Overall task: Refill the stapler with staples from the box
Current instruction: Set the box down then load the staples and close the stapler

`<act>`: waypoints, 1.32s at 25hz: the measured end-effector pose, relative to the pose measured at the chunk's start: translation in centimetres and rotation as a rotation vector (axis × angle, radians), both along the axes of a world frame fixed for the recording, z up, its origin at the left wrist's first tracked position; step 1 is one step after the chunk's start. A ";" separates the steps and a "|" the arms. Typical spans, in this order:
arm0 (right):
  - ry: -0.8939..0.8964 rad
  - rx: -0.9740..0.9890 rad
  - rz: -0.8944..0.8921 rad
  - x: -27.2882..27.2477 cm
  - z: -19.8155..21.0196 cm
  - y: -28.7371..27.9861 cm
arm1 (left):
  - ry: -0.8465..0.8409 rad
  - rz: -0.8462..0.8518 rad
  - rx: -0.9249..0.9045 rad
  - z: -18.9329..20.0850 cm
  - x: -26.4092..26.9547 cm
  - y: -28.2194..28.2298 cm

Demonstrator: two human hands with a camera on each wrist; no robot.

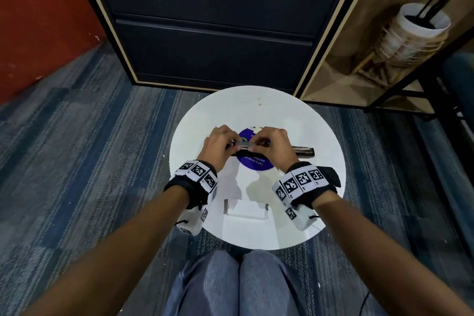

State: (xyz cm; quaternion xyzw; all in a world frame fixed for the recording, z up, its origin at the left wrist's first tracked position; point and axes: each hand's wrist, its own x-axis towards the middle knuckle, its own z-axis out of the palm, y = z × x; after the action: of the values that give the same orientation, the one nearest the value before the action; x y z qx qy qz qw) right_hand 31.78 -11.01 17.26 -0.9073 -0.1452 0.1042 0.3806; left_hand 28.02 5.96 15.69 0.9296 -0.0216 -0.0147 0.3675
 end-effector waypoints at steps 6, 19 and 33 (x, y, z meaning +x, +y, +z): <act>-0.015 -0.042 0.020 0.2 -0.1 0.2 | -0.010 -0.007 -0.090 0.1 0.1 0.3; -0.034 -0.093 0.032 0.2 0.1 0.2 | -0.012 0.024 -0.107 0.2 0.0 0.3; -0.002 -0.376 -0.091 0.6 0.5 -10.7 | 0.008 0.145 0.017 -1.9 -2.5 1.7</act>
State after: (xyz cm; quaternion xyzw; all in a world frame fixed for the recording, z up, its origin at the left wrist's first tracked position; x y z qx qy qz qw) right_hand 32.37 -21.71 17.74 -0.9682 -0.0824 0.1113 0.2086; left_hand 25.53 7.64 13.78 0.9318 0.0472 0.0081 0.3597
